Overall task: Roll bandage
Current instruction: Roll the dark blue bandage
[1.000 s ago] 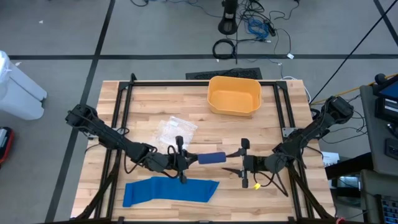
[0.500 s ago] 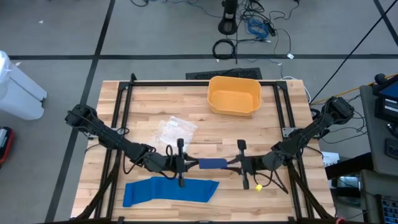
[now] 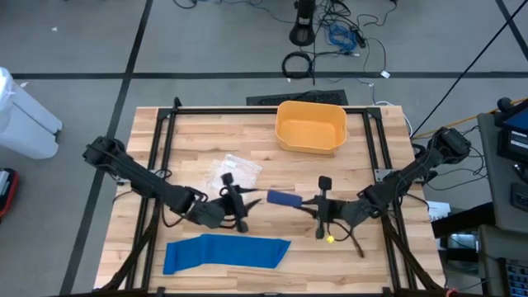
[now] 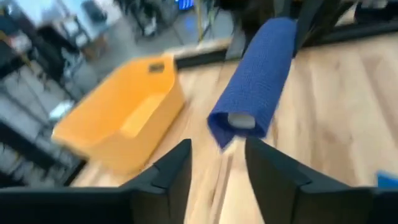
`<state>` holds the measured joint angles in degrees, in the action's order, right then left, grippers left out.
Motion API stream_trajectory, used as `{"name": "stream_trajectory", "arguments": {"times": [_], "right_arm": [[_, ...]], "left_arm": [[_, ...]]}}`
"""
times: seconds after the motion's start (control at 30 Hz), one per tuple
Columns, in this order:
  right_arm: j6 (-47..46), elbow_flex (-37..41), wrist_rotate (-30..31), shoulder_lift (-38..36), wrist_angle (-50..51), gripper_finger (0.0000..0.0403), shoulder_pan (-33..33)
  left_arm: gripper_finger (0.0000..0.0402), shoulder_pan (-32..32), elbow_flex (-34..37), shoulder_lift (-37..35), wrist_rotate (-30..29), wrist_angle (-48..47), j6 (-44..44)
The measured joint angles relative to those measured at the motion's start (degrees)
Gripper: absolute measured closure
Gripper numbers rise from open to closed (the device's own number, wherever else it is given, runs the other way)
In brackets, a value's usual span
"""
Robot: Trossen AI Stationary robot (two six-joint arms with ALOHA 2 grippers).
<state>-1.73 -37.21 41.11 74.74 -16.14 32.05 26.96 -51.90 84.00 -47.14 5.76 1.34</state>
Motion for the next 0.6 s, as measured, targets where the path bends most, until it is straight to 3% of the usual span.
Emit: {"name": "stream_trajectory", "arguments": {"times": [0.2,0.33,0.6], "right_arm": [[-13.1,0.3,-2.6,1.0,13.9,0.0401,-2.6],[-17.3,1.9,-5.5,3.1,14.3,0.0402,-3.0],[-22.4,3.0,-9.4,7.2,13.7,0.0402,-3.2]], "left_arm": [[0.0218,-0.1,0.0,-0.6,-0.1,-10.9,8.5],[0.0217,-0.4,0.7,0.3,0.9,-15.9,12.8],[0.0217,-5.7,8.2,0.2,1.2,-15.2,23.8]]}}
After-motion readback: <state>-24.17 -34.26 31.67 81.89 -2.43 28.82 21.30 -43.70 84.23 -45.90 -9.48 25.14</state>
